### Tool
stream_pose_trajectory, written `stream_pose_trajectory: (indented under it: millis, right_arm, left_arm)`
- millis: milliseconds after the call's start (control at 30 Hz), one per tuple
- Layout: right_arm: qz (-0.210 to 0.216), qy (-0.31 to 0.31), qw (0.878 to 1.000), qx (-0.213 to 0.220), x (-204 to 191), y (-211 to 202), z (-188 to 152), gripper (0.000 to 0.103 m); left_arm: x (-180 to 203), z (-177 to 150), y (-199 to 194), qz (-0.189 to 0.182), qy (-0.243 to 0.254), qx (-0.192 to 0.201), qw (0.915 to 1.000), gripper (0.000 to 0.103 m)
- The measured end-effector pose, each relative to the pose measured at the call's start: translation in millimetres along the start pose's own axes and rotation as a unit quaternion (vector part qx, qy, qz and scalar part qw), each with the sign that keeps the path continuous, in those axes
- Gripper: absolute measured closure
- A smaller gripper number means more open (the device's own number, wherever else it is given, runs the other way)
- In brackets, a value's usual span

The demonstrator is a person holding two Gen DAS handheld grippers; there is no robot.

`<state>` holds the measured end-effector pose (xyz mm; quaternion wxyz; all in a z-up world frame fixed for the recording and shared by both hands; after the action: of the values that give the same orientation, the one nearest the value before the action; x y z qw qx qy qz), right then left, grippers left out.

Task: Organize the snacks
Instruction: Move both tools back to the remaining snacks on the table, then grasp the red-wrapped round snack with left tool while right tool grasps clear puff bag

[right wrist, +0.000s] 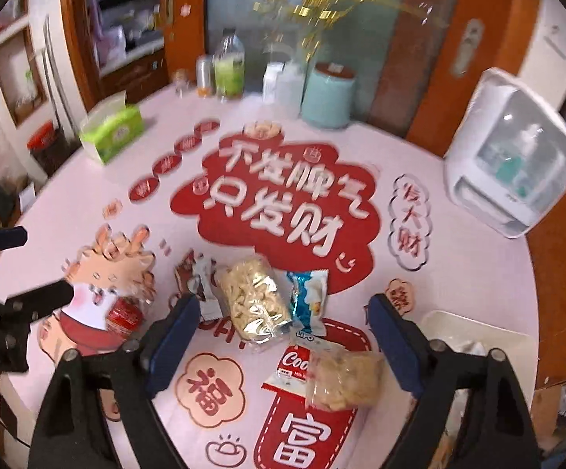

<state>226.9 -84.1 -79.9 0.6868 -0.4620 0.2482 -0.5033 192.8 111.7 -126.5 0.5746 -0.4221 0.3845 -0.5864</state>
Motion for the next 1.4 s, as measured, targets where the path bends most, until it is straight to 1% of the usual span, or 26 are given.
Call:
stream_pose_trajectory:
  millis: [233,333,433,533,600,667,733,767,800,833,867,900,1000,1100,1300,1367,1400]
  right_arm:
    - [0.012,-0.039,0.998,-0.054,-13,62,1,0.020]
    - [0.014,-0.054,0.995,-0.077,-19,85,-1,0.020]
    - [0.010,-0.070,0.993,-0.093,-23,103,-3,0.020]
    - [0.006,-0.079,0.991,-0.108,-26,118,-6,0.020]
    - [0.004,-0.084,0.990,-0.116,-27,127,-9,0.020]
    - [0.001,-0.088,0.989,-0.122,-29,135,-12,0.022]
    - [-0.012,-0.101,0.989,-0.111,-34,136,-14,0.023]
    - [-0.015,-0.110,0.988,-0.105,-37,135,-15,0.028]
    - [-0.014,-0.119,0.988,-0.097,-41,133,-16,0.041]
    - [-0.014,-0.122,0.988,-0.096,-43,132,-17,0.042]
    - [-0.018,-0.121,0.988,-0.093,-45,131,-17,0.042]
    - [-0.020,-0.120,0.989,-0.090,-46,130,-19,0.042]
    - [-0.016,-0.106,0.990,-0.089,-47,127,-22,0.043]
    - [0.000,-0.084,0.993,-0.086,-45,117,-27,0.043]
    - [0.035,-0.037,0.997,-0.063,-40,82,-32,0.043]
    - [0.047,-0.021,0.997,-0.050,-39,64,-36,0.043]
    - [0.051,-0.015,0.998,-0.045,-38,57,-37,0.043]
  left_arm:
    - [3,-13,64,0.004,-0.012,-0.068,0.9976,0.001]
    - [1,-17,83,0.004,-0.022,-0.091,0.9956,0.001]
    - [-2,-18,97,0.009,-0.031,-0.105,0.9940,0.001]
    - [-5,-19,106,0.017,-0.036,-0.111,0.9930,0.005]
    - [-8,-20,112,0.025,-0.042,-0.116,0.9921,0.009]
    - [-11,-21,115,0.020,-0.047,-0.121,0.9913,0.012]
    - [-13,-22,118,0.018,-0.052,-0.125,0.9906,0.019]
    - [-13,-22,119,0.013,-0.054,-0.125,0.9907,0.027]
    - [-13,-22,119,0.004,-0.056,-0.124,0.9907,0.040]
    - [-12,-23,118,0.002,-0.056,-0.124,0.9907,0.047]
    - [-10,-23,117,0.015,-0.048,-0.120,0.9915,0.057]
    - [-7,-23,117,0.024,-0.041,-0.118,0.9919,0.058]
    - [-3,-25,113,0.018,-0.039,-0.114,0.9926,0.061]
    - [1,-29,104,0.019,-0.033,-0.106,0.9936,0.061]
    - [7,-28,81,0.009,-0.028,-0.090,0.9955,0.061]
    - [11,-30,66,0.005,-0.025,-0.081,0.9964,0.061]
    - [6,-34,58,0.003,-0.023,-0.077,0.9968,0.061]
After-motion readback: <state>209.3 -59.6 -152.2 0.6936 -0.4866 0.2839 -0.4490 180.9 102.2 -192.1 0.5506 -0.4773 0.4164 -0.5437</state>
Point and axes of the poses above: each gripper's, at about its wrist camera, not at the fingertips, and y roughly the way its jaws point, x to its right, z to its top, the point moved 1 cm from there along y, roughly the way its jaws point, and after that the axes turned 2 degrees about -x, right-handed, at the moved point
